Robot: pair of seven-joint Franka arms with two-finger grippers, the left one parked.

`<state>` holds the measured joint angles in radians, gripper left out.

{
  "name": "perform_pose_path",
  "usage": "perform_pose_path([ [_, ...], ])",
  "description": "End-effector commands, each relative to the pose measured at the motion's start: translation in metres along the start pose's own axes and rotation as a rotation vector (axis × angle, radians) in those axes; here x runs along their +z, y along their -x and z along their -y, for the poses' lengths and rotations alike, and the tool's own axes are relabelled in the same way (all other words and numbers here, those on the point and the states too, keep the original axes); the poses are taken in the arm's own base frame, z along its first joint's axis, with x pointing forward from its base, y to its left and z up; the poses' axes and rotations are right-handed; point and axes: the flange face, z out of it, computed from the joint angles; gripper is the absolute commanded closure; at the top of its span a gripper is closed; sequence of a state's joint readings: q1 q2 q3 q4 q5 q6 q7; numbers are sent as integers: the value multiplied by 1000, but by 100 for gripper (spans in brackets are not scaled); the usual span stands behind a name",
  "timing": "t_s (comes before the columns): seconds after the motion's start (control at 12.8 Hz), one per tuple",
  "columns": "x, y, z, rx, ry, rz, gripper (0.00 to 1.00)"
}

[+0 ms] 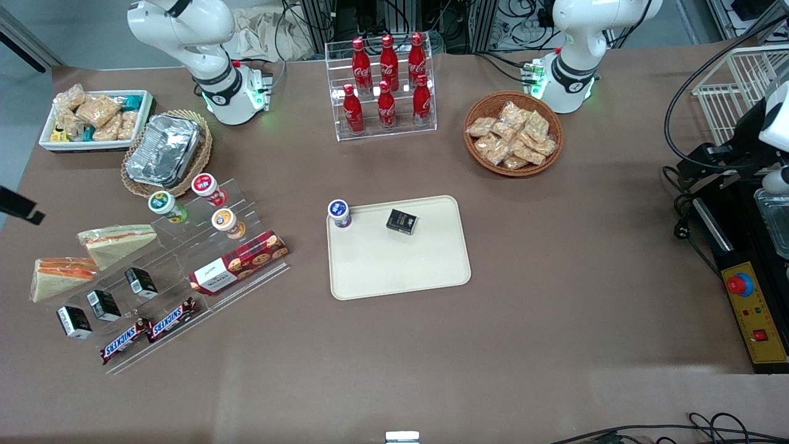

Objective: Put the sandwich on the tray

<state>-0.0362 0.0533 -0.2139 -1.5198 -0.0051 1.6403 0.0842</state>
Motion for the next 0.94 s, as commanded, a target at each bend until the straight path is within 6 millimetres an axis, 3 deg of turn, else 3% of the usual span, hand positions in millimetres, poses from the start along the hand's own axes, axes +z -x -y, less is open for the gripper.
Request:
perform_pose_path([
  [0.0,14,-15,-33,118,-1,-12,1],
  [0.31,65,-41,-85,229,36,14,2],
  [0.47,84,-48,-107,395,32,17,2],
  [0.7,112,-59,-131,570,52,9,2],
  [0.86,131,-71,-130,806,40,-22,2],
])
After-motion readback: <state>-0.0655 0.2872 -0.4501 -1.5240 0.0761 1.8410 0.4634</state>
